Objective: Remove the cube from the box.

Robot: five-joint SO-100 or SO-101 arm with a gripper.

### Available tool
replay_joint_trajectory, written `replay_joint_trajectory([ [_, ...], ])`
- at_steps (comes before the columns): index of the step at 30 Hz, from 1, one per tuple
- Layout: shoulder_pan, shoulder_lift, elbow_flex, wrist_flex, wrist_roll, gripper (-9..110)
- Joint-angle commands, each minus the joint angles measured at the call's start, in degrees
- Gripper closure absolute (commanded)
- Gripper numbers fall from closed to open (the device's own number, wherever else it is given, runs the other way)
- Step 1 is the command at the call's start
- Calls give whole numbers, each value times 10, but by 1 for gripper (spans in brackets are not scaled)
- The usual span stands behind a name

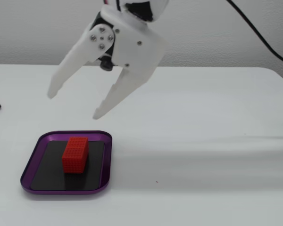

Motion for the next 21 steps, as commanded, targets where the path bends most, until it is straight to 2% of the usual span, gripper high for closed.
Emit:
replay_joint_trajectory([
  [1, -11, -42, -71, 0, 22, 76],
  [7, -9, -109, -80, -2, 43, 75],
  [15, -6, -118, -78, -2, 47, 75],
  [21, 8, -120, -38, -62, 47, 75],
])
